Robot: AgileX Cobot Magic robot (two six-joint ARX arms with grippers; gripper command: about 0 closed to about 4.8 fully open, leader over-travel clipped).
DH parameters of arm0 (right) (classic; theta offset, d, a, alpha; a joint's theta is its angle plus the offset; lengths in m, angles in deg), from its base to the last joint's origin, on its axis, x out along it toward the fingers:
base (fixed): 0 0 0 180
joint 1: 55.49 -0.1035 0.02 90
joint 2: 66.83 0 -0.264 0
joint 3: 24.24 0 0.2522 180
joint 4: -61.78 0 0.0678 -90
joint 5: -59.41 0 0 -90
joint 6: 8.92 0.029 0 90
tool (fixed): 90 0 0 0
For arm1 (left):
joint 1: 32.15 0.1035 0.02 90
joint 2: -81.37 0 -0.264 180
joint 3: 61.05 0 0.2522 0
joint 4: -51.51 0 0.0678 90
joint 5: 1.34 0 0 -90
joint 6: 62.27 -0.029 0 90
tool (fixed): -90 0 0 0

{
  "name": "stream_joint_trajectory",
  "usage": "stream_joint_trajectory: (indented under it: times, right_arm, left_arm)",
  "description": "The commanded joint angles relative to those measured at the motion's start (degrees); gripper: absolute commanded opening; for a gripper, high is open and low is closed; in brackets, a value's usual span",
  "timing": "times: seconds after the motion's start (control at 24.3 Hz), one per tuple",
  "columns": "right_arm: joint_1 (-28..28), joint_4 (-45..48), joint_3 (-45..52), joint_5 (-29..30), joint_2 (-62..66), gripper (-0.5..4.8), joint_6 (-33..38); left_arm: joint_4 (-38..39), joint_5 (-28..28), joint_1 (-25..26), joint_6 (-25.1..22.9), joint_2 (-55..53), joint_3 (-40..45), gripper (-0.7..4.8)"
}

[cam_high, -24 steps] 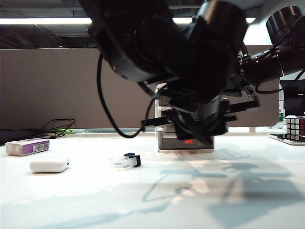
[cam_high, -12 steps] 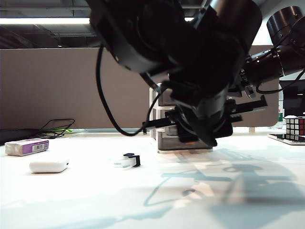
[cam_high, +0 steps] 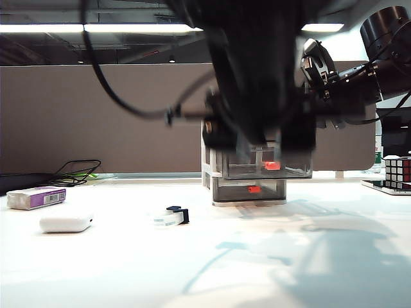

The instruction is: Open the second layer of the drawer on the table, pick up the transparent tape on the table and put it in, and finally close the drawer.

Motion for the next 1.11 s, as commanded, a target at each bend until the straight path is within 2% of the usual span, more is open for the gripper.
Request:
stream_joint_trajectory:
  times: [0.04,0.08,0.21,0.25,0.33,0.41,0.45,0.49,0.54,0.58,0.66,0.74,0.86,0.95,0.99,1.07,1.11]
  right_arm:
    - [0.00,0.87,-0.22,0.83,-0.22,-0.05,1.62]
    - [0.00,0.87,-0.22,0.90,-0.22,-0.05,1.62]
    - [-0.17,0.74,-0.22,1.70,-0.22,-0.05,2.03]
    - [-0.24,0.76,-0.22,1.81,-0.24,-0.05,2.10]
    - [-0.24,0.76,-0.22,2.29,-0.22,-0.05,2.47]
    - [-0.24,0.83,-0.22,2.34,-0.22,-0.05,2.95]
    - [-0.24,0.83,-0.22,2.38,-0.22,-0.05,3.08]
    - [-0.24,0.90,-0.22,2.97,-0.24,-0.05,3.34]
    - [-0.37,0.85,-0.22,2.99,-0.24,-0.05,3.50]
    - [-0.37,0.76,-0.22,3.04,-0.24,-0.05,3.56]
    - [-0.39,0.87,-0.22,3.23,-0.24,-0.05,4.15]
    - [-0.44,0.85,-0.22,3.41,-0.24,-0.05,4.22]
    - [-0.44,0.87,-0.22,3.41,-0.24,-0.05,4.37]
    - [-0.77,0.85,-0.22,3.39,-0.24,-0.05,4.37]
    - [-1.07,0.85,-0.22,3.39,-0.24,-0.05,4.37]
    - [-1.11,0.87,-0.22,3.39,-0.24,-0.05,4.37]
    - [-1.68,0.85,-0.22,3.41,-0.24,-0.05,4.37]
  left_arm:
    - [1.01,1.03,0.50,-2.71,10.45,8.55,0.96]
    - [1.53,0.87,0.92,-3.45,13.66,10.93,0.96]
    - [2.54,-4.15,4.11,-11.10,25.75,18.58,0.93]
    - [3.85,-7.56,6.27,-14.95,29.18,20.22,0.82]
    - [5.75,-13.64,9.07,-19.10,31.19,20.83,0.77]
    - [8.44,-22.38,13.29,-22.75,32.30,20.92,0.49]
    - [9.31,-28.70,16.04,-25.16,32.30,20.94,0.45]
    - [10.84,-38.84,21.14,-27.50,32.09,20.94,0.45]
    - [11.63,-44.78,24.98,-29.64,31.67,20.94,0.45]
    - [11.96,-47.06,28.72,-31.63,31.15,20.92,0.50]
    - [11.85,-45.57,33.51,-32.79,30.45,20.92,1.08]
    - [10.99,-45.42,36.57,-31.32,30.42,20.92,1.21]
    - [8.81,-46.05,36.65,-30.23,30.27,20.94,1.22]
    - [7.04,-48.92,36.65,-33.42,29.42,20.94,1.31]
    - [5.66,-51.17,36.65,-35.50,28.46,20.92,1.56]
    - [3.50,-54.45,36.72,-36.76,26.43,20.92,2.33]
    - [1.92,-57.46,36.70,-38.84,23.78,20.92,3.62]
